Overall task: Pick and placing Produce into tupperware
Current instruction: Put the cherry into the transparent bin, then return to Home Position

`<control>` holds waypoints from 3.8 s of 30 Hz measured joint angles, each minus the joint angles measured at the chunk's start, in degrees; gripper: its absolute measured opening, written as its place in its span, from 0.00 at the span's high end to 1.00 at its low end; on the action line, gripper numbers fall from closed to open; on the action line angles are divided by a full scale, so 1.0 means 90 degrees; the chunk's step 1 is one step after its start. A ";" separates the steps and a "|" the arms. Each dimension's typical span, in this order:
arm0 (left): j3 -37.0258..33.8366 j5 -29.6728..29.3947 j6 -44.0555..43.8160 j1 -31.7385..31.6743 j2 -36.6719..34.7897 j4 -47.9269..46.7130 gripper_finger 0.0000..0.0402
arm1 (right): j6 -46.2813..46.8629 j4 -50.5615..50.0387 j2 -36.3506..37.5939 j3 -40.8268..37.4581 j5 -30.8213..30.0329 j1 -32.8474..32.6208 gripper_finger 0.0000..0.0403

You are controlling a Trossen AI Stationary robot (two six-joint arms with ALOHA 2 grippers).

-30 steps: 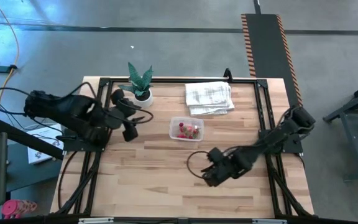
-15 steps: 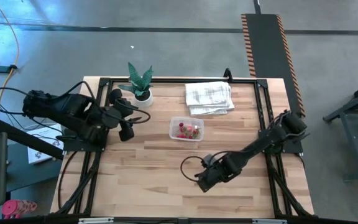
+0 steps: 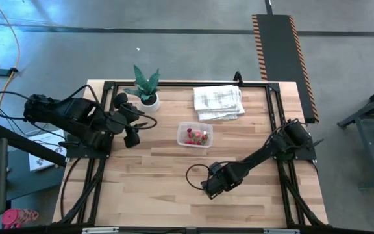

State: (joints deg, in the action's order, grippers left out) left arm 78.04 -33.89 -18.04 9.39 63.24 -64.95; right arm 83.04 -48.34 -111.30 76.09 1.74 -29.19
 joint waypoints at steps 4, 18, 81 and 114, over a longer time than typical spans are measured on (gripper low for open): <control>0.0000 0.0000 0.0000 0.0000 0.0000 0.0000 0.55 | 0.0035 0.0088 -0.0001 -0.0005 -0.0024 0.0084 0.65; 0.0000 0.0000 0.0000 0.0000 0.0000 0.0000 0.55 | 0.0153 0.0126 -0.0073 -0.0015 -0.0139 0.0132 0.65; 0.0000 -0.0019 -0.0713 0.0002 0.0000 0.0022 0.55 | -0.5170 0.0073 0.1202 -0.0002 -0.1709 0.3483 0.66; 0.0000 0.0051 -0.0680 0.0002 0.0000 0.0002 0.55 | -0.5487 -0.0619 0.0334 -0.0012 -0.1692 0.3620 1.00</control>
State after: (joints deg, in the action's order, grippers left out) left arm 78.04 -33.43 -24.16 9.41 63.24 -64.93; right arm 33.65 -53.91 -108.29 75.99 -13.50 3.39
